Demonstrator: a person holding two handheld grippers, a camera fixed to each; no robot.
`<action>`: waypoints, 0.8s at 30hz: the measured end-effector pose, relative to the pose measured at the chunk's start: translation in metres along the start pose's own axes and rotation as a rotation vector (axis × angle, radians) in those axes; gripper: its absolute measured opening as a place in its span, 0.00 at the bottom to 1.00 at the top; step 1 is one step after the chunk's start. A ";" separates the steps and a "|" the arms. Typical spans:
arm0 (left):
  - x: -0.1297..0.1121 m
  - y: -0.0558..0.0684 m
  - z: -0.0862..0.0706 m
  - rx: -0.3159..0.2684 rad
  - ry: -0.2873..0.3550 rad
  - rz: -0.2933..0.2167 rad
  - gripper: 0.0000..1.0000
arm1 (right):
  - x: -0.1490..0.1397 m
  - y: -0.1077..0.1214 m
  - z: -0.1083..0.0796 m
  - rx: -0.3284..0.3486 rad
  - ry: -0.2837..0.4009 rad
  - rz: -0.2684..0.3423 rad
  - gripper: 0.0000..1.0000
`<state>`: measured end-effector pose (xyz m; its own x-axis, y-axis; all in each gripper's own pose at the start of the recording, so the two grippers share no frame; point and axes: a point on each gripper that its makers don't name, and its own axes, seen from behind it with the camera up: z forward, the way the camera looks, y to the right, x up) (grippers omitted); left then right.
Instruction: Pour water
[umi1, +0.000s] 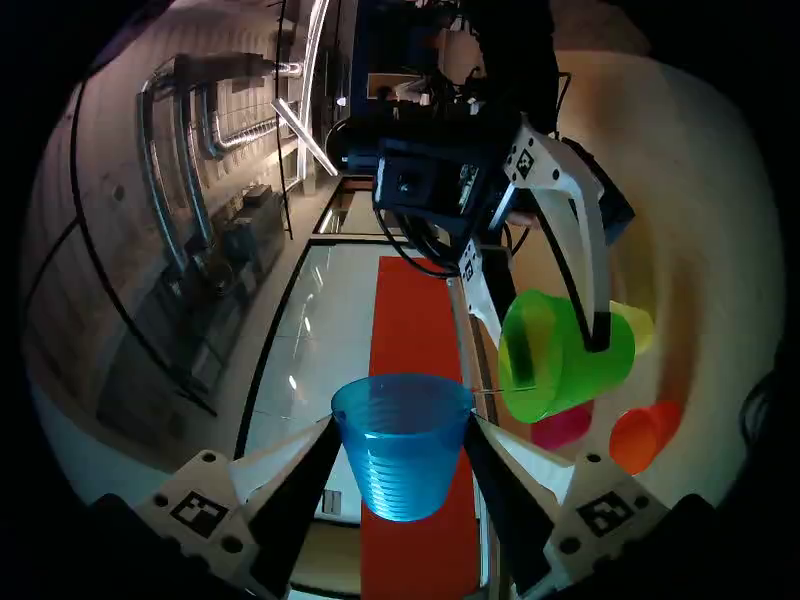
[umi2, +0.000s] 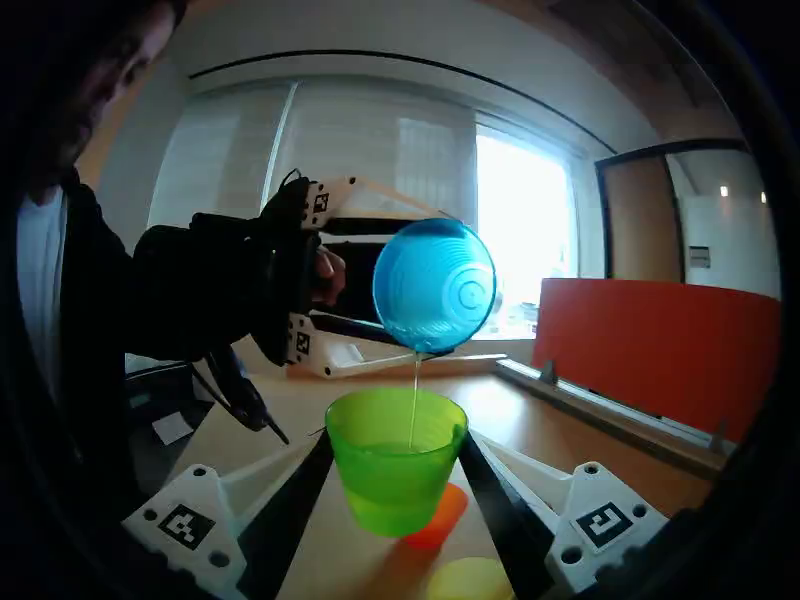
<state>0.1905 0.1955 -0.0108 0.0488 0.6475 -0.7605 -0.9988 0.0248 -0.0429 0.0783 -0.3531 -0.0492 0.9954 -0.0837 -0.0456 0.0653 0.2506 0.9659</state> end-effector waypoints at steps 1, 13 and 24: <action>0.000 0.000 0.000 0.000 0.000 0.001 0.85 | 0.000 0.000 0.000 0.000 0.000 0.000 0.90; -0.001 0.000 -0.001 0.003 -0.006 0.002 0.85 | 0.000 0.001 0.000 0.000 -0.001 0.000 0.90; -0.004 0.002 -0.002 0.005 -0.014 -0.031 0.85 | 0.001 -0.001 0.001 -0.002 -0.003 -0.002 0.90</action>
<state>0.1886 0.1916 -0.0093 0.0795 0.6568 -0.7499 -0.9968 0.0488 -0.0629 0.0788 -0.3539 -0.0500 0.9951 -0.0867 -0.0468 0.0673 0.2523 0.9653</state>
